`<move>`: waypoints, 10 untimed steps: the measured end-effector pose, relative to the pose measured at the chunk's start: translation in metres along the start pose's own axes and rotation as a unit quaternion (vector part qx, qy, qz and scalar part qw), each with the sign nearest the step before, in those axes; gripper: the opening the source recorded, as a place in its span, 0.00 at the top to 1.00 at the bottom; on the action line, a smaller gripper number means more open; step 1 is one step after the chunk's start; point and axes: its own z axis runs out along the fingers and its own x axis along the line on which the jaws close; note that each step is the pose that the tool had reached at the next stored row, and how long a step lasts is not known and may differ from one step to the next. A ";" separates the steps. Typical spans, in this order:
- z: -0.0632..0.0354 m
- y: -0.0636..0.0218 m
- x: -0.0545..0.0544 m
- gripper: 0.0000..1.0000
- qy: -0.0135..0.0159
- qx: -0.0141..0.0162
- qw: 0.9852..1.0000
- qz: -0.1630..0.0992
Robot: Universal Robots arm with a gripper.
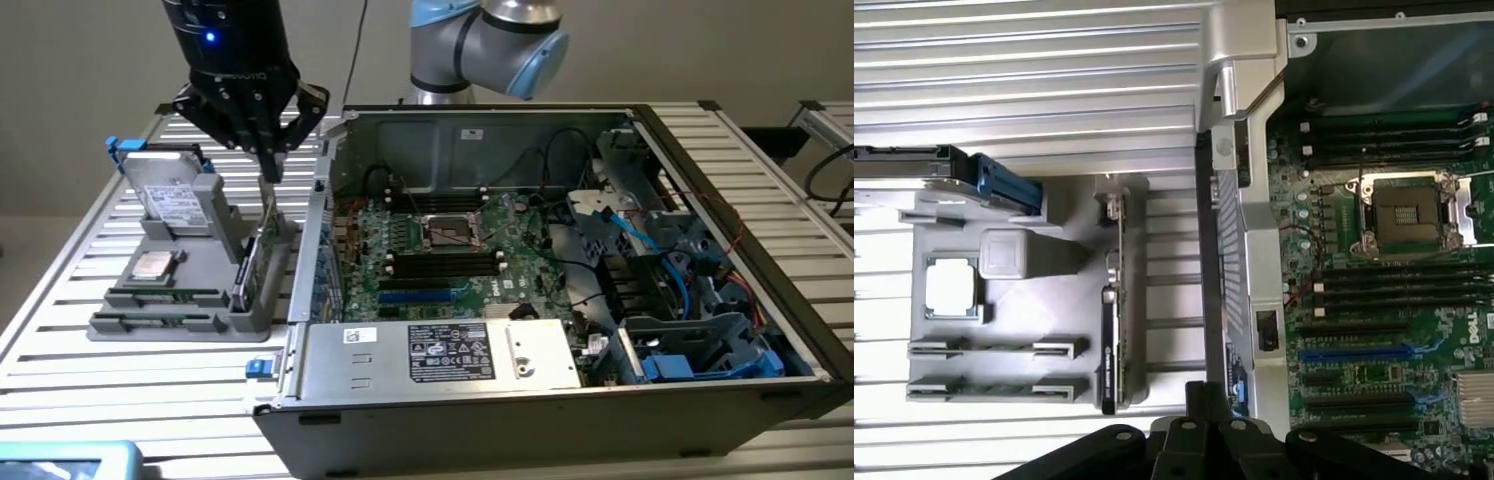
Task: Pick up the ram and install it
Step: 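Reach for the ram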
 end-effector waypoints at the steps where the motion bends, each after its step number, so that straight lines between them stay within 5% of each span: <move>1: 0.0014 -0.0011 0.001 0.89 0.000 0.000 1.000 0.000; 10: 0.0126 -0.0078 0.018 0.89 0.002 0.000 1.000 -0.002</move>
